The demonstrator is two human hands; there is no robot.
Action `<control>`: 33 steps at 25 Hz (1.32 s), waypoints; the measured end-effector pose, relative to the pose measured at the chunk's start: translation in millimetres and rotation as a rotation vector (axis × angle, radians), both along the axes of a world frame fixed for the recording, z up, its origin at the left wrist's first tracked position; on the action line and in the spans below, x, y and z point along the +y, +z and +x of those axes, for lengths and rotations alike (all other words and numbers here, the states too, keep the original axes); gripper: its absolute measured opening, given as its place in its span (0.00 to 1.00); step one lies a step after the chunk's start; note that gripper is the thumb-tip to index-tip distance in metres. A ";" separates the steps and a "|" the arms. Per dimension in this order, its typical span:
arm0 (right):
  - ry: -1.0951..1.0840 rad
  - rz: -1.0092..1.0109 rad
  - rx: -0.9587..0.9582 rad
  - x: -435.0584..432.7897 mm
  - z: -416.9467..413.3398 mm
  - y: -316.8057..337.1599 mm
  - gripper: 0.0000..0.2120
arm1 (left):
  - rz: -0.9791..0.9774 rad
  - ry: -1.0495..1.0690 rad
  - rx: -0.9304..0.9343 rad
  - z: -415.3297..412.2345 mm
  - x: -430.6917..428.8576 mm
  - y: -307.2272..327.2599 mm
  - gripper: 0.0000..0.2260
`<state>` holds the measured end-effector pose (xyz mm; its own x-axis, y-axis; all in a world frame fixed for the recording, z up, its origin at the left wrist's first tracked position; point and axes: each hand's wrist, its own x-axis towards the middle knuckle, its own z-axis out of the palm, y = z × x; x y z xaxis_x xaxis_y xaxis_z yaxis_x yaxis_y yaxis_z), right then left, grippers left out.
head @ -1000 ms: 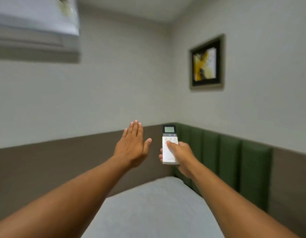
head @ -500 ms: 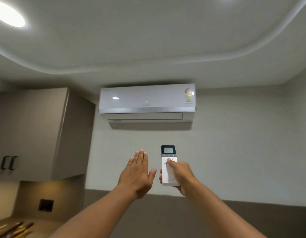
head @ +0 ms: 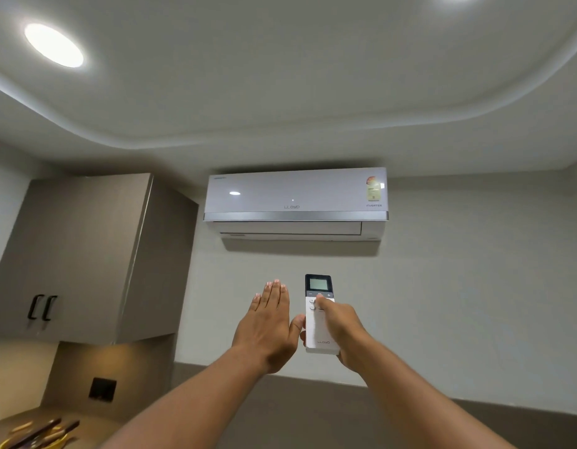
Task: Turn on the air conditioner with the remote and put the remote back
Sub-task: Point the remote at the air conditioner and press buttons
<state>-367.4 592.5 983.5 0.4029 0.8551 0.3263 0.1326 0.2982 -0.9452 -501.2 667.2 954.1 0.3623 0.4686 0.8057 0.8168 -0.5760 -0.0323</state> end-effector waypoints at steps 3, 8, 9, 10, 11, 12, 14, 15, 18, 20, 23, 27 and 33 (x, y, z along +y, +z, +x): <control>-0.057 -0.029 -0.007 -0.6 -1.2 9.3 0.15 | 0.008 -0.007 -0.004 1.0 -2.9 6.1 0.33; -0.115 -0.058 -0.025 -1.8 -9.9 23.2 0.12 | 0.016 0.009 -0.007 -5.8 -8.0 18.1 0.32; -0.131 -0.068 -0.026 -2.8 -11.9 25.2 0.12 | 0.016 0.012 -0.006 -7.5 -8.9 19.7 0.32; -0.146 -0.077 -0.021 -3.9 -13.4 26.6 0.11 | 0.016 0.014 -0.002 -9.2 -9.4 20.6 0.32; -0.159 -0.085 -0.016 -4.7 -14.7 28.0 0.11 | 0.016 0.017 0.003 -10.6 -9.6 21.1 0.32; -0.167 -0.091 -0.017 -5.1 -15.6 28.7 0.11 | 0.017 0.021 0.009 -12.1 -9.6 20.9 0.32; -0.171 -0.101 -0.032 -4.8 -17.1 29.2 0.12 | 0.024 0.033 0.025 -15.0 -9.4 20.7 0.32; -0.168 -0.107 -0.045 -4.4 -17.4 29.2 0.11 | 0.029 0.039 0.030 -15.9 -9.3 20.8 0.32; -0.155 -0.124 -0.073 -4.8 -16.3 28.4 0.10 | 0.025 0.048 0.037 -16.7 -10.0 21.6 0.32; -0.162 -0.129 -0.090 -5.1 -14.6 27.2 0.10 | 0.022 0.052 0.043 -14.8 -10.8 21.6 0.32; -0.164 -0.131 -0.094 -4.9 -12.2 24.9 0.11 | 0.012 0.046 0.048 -10.9 -11.1 20.1 0.32; -0.160 -0.127 -0.096 -2.9 -7.2 23.6 0.11 | 0.004 0.048 0.047 -9.0 -11.8 18.5 0.33; -0.158 -0.138 -0.152 -3.1 -4.2 24.1 0.12 | -0.001 0.060 0.054 -7.3 -12.8 21.4 0.33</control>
